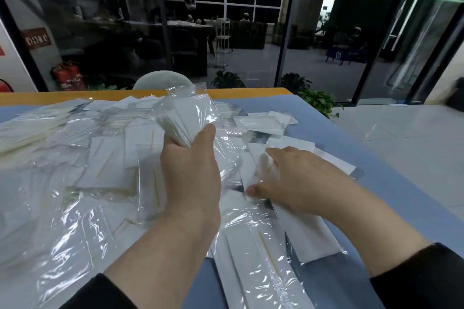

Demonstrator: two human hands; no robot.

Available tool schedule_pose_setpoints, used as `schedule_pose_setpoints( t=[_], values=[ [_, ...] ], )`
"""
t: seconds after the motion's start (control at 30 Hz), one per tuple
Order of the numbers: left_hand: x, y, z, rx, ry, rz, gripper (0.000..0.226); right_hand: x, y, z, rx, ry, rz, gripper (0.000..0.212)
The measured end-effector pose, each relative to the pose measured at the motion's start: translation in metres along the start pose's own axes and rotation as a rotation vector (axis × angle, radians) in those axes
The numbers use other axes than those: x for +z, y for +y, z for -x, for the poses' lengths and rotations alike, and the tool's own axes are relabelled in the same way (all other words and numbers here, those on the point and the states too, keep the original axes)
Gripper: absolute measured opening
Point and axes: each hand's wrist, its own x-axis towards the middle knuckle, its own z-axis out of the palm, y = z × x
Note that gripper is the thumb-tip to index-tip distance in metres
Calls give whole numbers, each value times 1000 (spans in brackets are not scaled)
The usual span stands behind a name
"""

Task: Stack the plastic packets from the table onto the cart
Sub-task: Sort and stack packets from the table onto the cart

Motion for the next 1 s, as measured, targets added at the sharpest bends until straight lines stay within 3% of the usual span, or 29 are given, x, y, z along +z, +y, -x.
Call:
schedule_pose_setpoints(
  t=[0.13,0.27,0.4,0.47,0.6,0.73,0.83,0.93,1.0],
  values=[
    [-3,0,-2,-8,1,-8,8,1,-3,3,-28,24,-3,58],
    [-5,0,-4,-18,1,-12,8,2,2,0,-71,202,55,37],
    [-5,1,-5,-29,14,-5,7,-1,12,-7,-46,330,-91,15],
    [-5,0,-6,-31,19,-10,7,-7,16,-9,-19,421,-242,14],
    [-5,-1,-6,-55,1,-20,10,-10,17,-11,-48,575,-844,16],
    [-3,-2,-6,-101,-61,-20,17,-12,10,-7,-158,458,-1381,13],
    [0,-3,-3,-122,-111,-12,14,-8,2,-6,-204,342,-1599,17],
    [3,-1,1,-169,-207,57,30,-1,-6,-8,-206,300,-1654,17],
    [5,0,3,-181,-236,86,37,2,-10,-5,-229,288,-1508,12]
  ],
)
